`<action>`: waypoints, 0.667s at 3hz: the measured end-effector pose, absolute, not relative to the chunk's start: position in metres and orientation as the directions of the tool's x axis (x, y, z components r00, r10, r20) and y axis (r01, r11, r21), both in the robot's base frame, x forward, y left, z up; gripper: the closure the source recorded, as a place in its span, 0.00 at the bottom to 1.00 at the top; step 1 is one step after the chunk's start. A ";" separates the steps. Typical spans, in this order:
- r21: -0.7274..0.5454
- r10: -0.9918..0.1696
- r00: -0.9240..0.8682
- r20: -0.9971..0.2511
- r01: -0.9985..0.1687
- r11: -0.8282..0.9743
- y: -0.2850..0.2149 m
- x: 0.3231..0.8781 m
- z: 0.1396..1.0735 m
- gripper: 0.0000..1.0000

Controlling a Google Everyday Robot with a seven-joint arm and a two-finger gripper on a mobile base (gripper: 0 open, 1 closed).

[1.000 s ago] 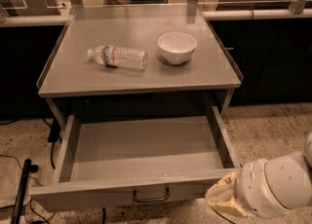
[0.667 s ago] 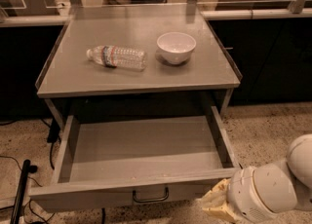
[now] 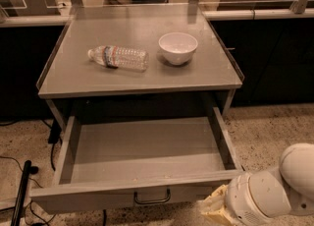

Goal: Close top drawer

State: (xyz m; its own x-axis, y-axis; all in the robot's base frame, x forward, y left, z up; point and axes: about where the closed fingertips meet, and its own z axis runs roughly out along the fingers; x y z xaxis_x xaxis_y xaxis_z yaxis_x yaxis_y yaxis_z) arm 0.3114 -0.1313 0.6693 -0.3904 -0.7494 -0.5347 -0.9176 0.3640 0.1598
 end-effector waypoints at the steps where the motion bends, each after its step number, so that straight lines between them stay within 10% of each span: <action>1: 0.160 -0.749 -0.390 -0.535 -0.918 0.364 -0.131 0.311 0.669 0.51; 2: 0.160 -0.749 -0.390 -0.535 -0.918 0.364 -0.131 0.311 0.669 0.27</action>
Offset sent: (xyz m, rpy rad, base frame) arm 0.0000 0.0000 0.0000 0.0000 0.0000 0.0000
